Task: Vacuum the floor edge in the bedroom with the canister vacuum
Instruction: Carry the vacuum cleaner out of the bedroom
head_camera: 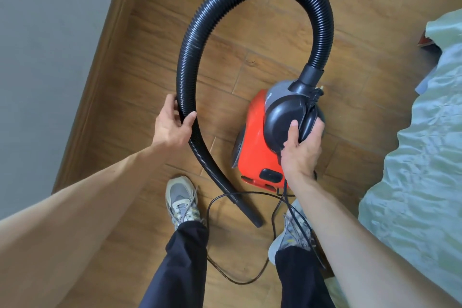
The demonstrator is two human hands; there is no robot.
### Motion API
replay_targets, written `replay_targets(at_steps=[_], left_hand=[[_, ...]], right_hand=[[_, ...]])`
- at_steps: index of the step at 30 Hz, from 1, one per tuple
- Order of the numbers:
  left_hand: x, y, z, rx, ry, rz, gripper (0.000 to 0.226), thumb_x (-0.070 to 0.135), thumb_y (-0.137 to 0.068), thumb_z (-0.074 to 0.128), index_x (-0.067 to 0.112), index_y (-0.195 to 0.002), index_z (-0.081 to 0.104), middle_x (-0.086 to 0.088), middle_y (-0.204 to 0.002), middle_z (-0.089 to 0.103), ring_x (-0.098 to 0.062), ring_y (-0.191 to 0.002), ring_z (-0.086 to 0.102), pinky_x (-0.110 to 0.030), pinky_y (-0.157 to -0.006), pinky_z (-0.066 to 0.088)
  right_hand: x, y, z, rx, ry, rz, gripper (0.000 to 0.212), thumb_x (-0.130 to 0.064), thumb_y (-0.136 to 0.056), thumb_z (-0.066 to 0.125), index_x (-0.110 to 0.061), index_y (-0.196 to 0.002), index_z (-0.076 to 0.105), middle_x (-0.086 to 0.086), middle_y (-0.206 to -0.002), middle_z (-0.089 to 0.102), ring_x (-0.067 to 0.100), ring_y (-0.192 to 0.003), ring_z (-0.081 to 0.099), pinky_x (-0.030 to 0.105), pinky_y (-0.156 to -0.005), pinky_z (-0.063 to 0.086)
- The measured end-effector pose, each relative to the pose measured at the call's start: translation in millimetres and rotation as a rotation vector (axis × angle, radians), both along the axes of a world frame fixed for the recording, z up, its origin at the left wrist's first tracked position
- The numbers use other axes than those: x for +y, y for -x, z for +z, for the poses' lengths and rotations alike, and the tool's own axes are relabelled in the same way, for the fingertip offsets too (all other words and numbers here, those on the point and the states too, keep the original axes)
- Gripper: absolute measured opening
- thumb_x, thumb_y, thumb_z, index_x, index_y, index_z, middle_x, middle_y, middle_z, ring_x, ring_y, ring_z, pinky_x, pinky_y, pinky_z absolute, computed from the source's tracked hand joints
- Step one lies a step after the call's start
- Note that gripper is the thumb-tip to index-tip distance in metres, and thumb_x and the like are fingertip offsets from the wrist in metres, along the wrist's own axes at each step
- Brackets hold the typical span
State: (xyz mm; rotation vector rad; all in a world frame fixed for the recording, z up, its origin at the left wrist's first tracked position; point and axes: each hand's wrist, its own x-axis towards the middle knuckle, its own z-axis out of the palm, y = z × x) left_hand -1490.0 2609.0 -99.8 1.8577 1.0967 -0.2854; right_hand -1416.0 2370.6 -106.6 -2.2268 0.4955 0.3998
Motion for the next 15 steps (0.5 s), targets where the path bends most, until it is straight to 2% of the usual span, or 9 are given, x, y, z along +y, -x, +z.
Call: replay_targets(at_steps=[2, 3, 5, 7, 10, 12, 15], left_hand=[[0.7, -2.9, 9.6, -0.070, -0.007, -0.002, 0.037, 0.018, -0.098, 0.061, 0.018, -0.132, 0.046, 0.010, -0.103, 0.057, 0.002, -0.087, 0.057, -0.008, -0.073, 0.044], [0.9, -6.3, 14.7, -0.104, -0.014, -0.003, 0.039, 0.019, -0.098, 0.060, 0.019, -0.134, 0.045, 0.007, -0.108, 0.058, 0.001, -0.089, 0.056, -0.008, -0.075, 0.044], [1.6, -14.6, 26.1, -0.170, -0.034, -0.002, 0.040, 0.020, -0.098, 0.059, 0.021, -0.135, 0.044, 0.004, -0.112, 0.059, -0.006, -0.096, 0.057, -0.019, -0.084, 0.049], [2.7, -24.0, 40.0, -0.221, -0.044, 0.007, 0.040, 0.021, -0.097, 0.059, 0.023, -0.134, 0.045, 0.004, -0.110, 0.060, -0.013, -0.101, 0.057, -0.029, -0.089, 0.051], [6.2, -38.3, 68.3, -0.271, -0.036, 0.021, 0.040, 0.024, -0.098, 0.059, 0.027, -0.134, 0.043, 0.009, -0.101, 0.061, -0.015, -0.099, 0.061, -0.032, -0.090, 0.052], [11.7, -47.6, 90.3, -0.301, -0.035, 0.001, 0.041, 0.026, -0.098, 0.059, 0.027, -0.136, 0.042, 0.010, -0.095, 0.062, -0.016, -0.095, 0.064, -0.033, -0.088, 0.053], [22.0, -64.4, 130.3, -0.343, -0.051, -0.020, 0.041, 0.028, -0.098, 0.061, 0.027, -0.135, 0.043, 0.012, -0.088, 0.061, -0.011, -0.085, 0.064, -0.031, -0.084, 0.054]], right_hand=[[-1.9, -4.6, 7.1, -0.013, 0.007, 0.008, 0.032, -0.050, -0.098, 0.047, -0.037, -0.125, 0.040, -0.001, -0.088, 0.066, 0.027, -0.074, 0.067, 0.051, -0.070, 0.058], [-2.9, -9.1, 12.9, -0.025, 0.012, 0.015, 0.032, -0.050, -0.097, 0.047, -0.036, -0.125, 0.041, 0.001, -0.090, 0.067, 0.029, -0.075, 0.067, 0.051, -0.071, 0.057], [-4.4, -18.8, 28.9, -0.054, 0.019, 0.046, 0.034, -0.045, -0.099, 0.049, -0.027, -0.128, 0.044, 0.000, -0.091, 0.066, 0.027, -0.079, 0.064, 0.043, -0.074, 0.054], [-5.6, -27.1, 47.3, -0.097, 0.012, 0.086, 0.034, -0.037, -0.102, 0.051, -0.018, -0.130, 0.047, -0.009, -0.086, 0.062, 0.020, -0.081, 0.057, 0.031, -0.074, 0.044], [-4.1, -38.2, 78.6, -0.127, 0.001, 0.126, 0.033, -0.032, -0.103, 0.052, -0.015, -0.130, 0.049, -0.020, -0.082, 0.057, 0.016, -0.080, 0.054, 0.020, -0.068, 0.034], [-0.2, -49.0, 100.6, -0.147, 0.001, 0.135, 0.032, -0.033, -0.103, 0.051, -0.016, -0.130, 0.049, -0.018, -0.083, 0.058, 0.016, -0.080, 0.056, 0.020, -0.070, 0.036], [6.9, -69.7, 134.7, -0.179, 0.008, 0.153, 0.033, -0.038, -0.102, 0.050, -0.021, -0.131, 0.046, -0.002, -0.100, 0.066, 0.023, -0.090, 0.061, 0.034, -0.079, 0.046]])
